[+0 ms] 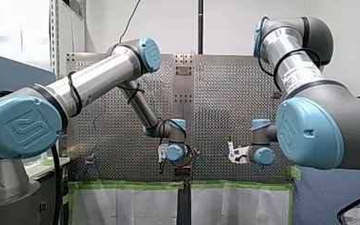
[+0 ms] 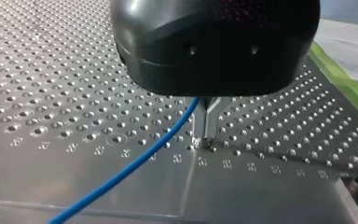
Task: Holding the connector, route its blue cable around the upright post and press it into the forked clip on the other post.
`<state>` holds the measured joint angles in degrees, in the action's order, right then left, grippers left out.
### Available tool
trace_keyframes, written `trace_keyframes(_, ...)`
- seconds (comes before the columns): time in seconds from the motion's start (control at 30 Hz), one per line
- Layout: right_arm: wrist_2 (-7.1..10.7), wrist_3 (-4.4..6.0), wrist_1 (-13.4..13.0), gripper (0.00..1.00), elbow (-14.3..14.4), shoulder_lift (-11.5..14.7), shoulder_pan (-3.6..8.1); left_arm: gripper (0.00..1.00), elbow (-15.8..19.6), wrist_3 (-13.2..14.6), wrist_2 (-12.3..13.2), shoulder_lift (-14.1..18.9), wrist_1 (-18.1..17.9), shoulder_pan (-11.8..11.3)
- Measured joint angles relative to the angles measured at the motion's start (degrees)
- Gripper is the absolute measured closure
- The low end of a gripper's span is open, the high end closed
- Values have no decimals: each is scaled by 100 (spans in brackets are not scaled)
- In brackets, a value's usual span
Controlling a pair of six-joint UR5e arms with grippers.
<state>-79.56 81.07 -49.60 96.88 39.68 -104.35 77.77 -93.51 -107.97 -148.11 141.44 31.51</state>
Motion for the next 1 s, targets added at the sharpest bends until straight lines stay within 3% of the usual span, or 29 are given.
trace_keyframes(0.27, 3, -10, 7, 100, -2, -2, 2, 99, -17, 24, 13, -2, 203, -34)
trace_keyframes(0.5, 10, -11, 6, 100, -2, -4, -18, 99, -18, 244, 23, 0, 485, -80)
trace_keyframes(0.53, 12, -11, 8, 100, -2, -5, -20, 85, -18, 280, 37, 0, 522, -87)
trace_keyframes(0.57, 13, -10, 9, 100, -3, -4, -22, 63, -18, 322, 61, 0, 565, -93)
trace_keyframes(0.6, 15, -11, 13, 100, -3, -3, -25, 63, -16, 382, 105, 0, 627, -99)
trace_keyframes(0.63, 18, -11, 15, 100, -3, -2, -26, 54, -15, 429, 145, -1, 673, -100)
trace_keyframes(0.67, 20, -10, 16, 100, -4, -3, -26, 26, -14, 476, 187, 0, 719, -100)
trace_keyframes(0.7, 23, -10, 20, 100, -4, -2, -27, 26, -13, 538, 244, 0, 785, -99)
trace_keyframes(0.77, 25, -10, 32, 100, -5, -3, -28, 3, -12, 637, 339, 0, 880, -95)
trace_keyframes(1.0, 28, -10, 69, 100, -4, -1, -39, 0, -10, 680, 524, 0, 1303, -92)
